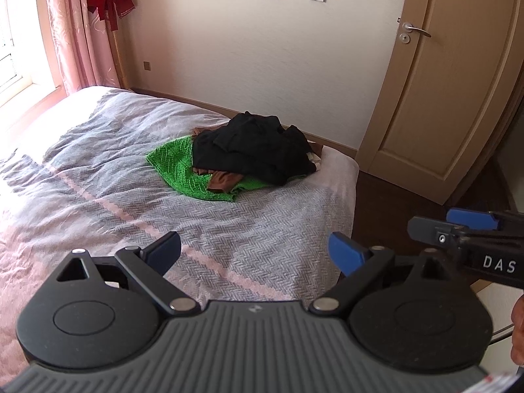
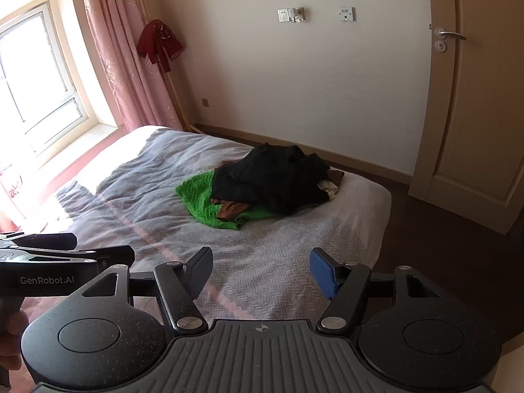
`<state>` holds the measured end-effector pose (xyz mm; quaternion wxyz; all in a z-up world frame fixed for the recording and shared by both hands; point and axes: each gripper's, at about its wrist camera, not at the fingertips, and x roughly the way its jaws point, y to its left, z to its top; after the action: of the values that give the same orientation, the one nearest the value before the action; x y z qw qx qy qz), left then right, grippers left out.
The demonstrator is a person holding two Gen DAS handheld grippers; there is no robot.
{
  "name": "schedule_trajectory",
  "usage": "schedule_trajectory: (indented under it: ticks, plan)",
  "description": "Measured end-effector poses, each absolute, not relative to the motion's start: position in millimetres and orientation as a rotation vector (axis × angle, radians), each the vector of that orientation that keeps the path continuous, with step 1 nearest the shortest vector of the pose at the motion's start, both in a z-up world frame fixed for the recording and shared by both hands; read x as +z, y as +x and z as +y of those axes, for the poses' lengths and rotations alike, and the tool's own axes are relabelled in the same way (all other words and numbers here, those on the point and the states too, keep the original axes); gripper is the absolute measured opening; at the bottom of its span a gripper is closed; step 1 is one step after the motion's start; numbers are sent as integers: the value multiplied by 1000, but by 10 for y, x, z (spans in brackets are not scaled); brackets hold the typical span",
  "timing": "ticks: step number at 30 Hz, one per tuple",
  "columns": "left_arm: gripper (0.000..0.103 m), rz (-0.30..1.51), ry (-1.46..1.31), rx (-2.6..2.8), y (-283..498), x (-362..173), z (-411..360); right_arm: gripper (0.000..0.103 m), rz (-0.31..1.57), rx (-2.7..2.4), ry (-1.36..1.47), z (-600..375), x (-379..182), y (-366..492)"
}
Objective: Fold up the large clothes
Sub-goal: 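Move both tools toward the pile of clothes on the bed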
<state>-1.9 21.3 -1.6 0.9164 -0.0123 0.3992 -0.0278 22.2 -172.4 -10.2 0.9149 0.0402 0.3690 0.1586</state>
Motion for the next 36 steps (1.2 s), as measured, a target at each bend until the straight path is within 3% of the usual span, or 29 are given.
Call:
schedule_trajectory:
  ticks: [23,36]
  plan:
    - [95,851,-22,-89,345,-191,365,63,796,347,152,-1661,-271,503]
    - [95,898,-54,-45,1213,-524,372,63,846,392,141,-1691,-630,1597]
